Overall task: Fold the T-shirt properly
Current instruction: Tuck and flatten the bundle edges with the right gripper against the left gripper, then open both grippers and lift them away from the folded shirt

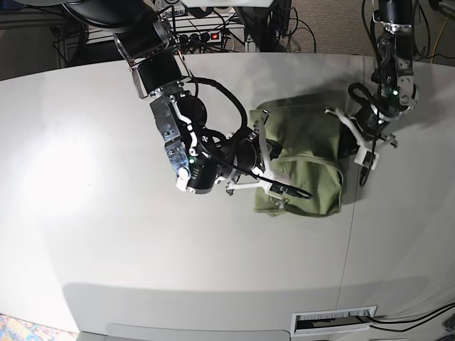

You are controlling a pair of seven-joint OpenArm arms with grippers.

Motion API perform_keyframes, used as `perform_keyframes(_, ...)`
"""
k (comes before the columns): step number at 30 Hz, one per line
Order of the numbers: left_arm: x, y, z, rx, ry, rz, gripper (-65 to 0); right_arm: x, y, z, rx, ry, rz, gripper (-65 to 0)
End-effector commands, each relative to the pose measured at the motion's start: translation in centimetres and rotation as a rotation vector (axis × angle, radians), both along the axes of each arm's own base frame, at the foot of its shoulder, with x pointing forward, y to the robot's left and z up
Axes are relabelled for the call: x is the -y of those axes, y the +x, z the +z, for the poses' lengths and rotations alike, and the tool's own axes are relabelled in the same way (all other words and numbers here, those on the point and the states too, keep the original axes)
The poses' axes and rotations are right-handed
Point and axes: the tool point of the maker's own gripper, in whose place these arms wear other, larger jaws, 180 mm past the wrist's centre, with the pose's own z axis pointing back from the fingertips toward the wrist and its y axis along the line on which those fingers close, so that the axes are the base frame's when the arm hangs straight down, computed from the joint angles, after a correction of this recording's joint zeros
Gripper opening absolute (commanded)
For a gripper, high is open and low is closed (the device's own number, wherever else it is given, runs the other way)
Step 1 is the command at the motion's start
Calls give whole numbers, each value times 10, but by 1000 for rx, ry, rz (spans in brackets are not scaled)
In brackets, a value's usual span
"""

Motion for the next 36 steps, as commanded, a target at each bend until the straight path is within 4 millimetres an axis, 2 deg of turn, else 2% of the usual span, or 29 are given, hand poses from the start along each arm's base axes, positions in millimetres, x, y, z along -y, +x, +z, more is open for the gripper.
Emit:
perform_keyframes(1,-6,5,0,-9,26,2,-650,-3,9,17,38,54,-9,-650)
perform_keyframes(5,-16,15,6,-7,38,7,-650,10,17,26,31,113,-85,-650)
perform_keyframes(10,-40,16,19,-11,107,-8,-650,30,29,46,-14,277,-169,-650)
perform_keyframes(13,-46,15,30,-37,92,-16,-650,47,32,41,-23,275,-219,-650)
perform_keyframes(20,-43,9,59,9,103,-32,-650,71,17,17,-69,223,-255,-650)
perform_keyframes(23,-40,0,64,20,144,-53,-650,75,9,12,-76,212,-256,-650)
perform_keyframes(27,-45,-18,68,19,160,-13,-650,83,-6,7,-78,194,-258,-650)
perform_keyframes(31,-52,-43,72,6,174,2,-650,85,-26,0,-91,194,-259,-650)
perform_keyframes(36,-59,-79,73,-41,129,36,-650,93,-39,2,-60,214,-306,-650)
